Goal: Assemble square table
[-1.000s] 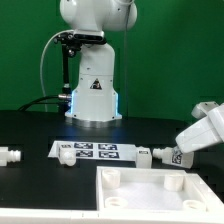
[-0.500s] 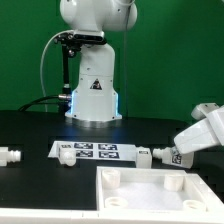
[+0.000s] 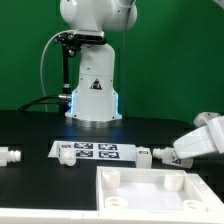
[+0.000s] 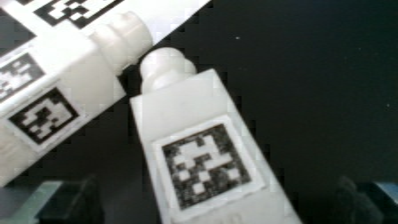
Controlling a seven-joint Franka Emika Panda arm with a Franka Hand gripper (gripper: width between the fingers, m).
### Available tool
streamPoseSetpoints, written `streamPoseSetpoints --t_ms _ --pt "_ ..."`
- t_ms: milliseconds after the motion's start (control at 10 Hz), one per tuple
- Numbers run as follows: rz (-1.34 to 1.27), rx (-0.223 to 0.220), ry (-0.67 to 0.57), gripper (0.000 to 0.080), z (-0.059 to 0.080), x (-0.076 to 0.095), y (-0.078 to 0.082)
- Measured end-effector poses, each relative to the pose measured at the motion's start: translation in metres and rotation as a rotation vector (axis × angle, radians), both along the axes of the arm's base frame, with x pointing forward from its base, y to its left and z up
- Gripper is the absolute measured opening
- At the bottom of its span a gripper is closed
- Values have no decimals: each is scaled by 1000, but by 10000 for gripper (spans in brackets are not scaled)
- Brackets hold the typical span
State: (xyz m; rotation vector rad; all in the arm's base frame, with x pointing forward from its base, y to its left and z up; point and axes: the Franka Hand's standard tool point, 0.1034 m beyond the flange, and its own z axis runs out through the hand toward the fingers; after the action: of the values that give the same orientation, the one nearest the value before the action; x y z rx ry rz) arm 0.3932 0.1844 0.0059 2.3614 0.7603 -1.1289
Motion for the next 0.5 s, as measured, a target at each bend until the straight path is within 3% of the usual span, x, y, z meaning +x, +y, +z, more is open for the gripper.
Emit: streamPoseSetpoints --t_ms 200,300,400,500 --pt "-8 -8 -7 649 -1 -1 1" --pt "-11 -8 -6 522 -1 -1 0" --pt "-12 -8 -6 522 -1 -1 -1" --pt "-13 -8 -6 386 -1 0 -1"
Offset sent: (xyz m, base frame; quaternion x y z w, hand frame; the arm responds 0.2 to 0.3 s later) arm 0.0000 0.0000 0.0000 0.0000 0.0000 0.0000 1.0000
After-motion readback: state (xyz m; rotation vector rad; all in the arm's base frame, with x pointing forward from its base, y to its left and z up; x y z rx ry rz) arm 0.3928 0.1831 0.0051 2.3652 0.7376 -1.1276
